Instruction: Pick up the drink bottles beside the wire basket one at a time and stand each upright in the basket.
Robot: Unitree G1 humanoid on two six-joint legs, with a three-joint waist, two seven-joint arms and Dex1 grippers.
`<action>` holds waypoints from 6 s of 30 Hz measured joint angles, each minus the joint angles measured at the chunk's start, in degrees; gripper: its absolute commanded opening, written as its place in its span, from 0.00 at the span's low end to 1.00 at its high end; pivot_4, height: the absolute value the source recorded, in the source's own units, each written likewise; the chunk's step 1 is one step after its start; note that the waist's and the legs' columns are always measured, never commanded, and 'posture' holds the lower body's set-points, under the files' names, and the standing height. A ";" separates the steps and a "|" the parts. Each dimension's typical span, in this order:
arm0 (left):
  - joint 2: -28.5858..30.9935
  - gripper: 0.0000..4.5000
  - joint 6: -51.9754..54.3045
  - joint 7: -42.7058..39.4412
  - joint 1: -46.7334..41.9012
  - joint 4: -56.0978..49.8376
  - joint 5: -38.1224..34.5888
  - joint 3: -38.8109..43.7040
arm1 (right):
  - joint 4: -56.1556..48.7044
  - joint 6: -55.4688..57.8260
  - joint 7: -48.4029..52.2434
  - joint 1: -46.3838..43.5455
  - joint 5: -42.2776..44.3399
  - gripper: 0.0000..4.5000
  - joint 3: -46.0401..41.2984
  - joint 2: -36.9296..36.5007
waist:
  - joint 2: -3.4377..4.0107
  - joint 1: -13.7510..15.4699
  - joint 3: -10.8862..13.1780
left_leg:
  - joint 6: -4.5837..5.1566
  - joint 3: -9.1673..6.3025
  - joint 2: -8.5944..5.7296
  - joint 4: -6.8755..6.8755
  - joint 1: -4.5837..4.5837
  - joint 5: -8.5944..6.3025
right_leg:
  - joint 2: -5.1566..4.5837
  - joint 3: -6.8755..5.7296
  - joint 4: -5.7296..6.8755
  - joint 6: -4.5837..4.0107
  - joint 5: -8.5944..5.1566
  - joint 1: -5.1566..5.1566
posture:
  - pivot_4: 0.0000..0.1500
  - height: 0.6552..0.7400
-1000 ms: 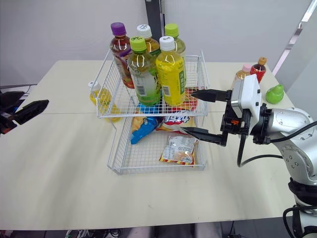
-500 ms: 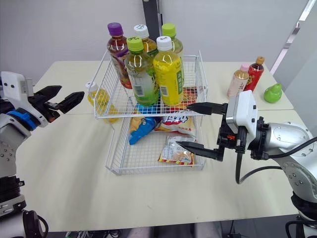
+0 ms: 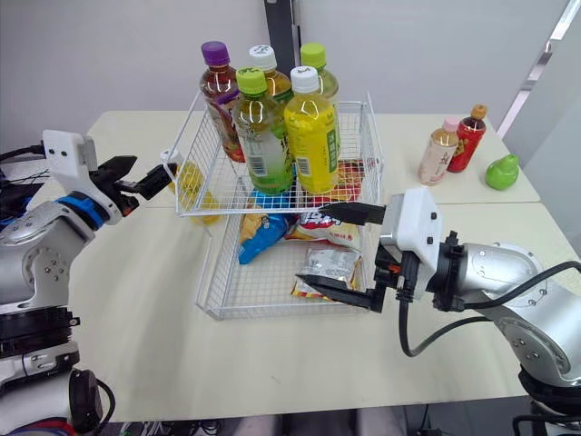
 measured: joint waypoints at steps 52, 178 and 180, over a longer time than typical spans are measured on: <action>6.53 0.30 4.00 -7.53 -0.05 4.50 -0.64 -1.67 | 0.92 2.08 -2.66 -4.16 1.86 1.00 1.21 1.45 | 0.01 -0.17 -0.01 | 0.00 -0.04 0.03 -0.02 -0.03 0.00 | 0.03 0.00 -0.01 -0.01 0.00 -0.05 | 1.00 1.00; 30.15 0.99 13.96 -37.16 -17.02 8.45 7.36 -1.55 | 9.26 -2.55 6.41 0.24 7.15 1.00 -19.32 -11.93 | -0.03 -1.24 0.09 | 0.02 -0.01 0.09 -0.03 -0.05 0.00 | 0.09 0.01 0.02 0.02 -0.08 -0.09 | 1.00 1.00; 29.91 0.99 13.10 -35.22 -11.97 6.85 7.26 2.41 | 13.16 -2.85 8.26 -2.15 6.09 1.00 -19.32 -14.02 | -0.04 -1.17 0.09 | 0.01 0.10 0.07 -0.01 -0.02 0.00 | 0.05 0.08 0.03 0.02 -0.08 -0.08 | 1.00 1.00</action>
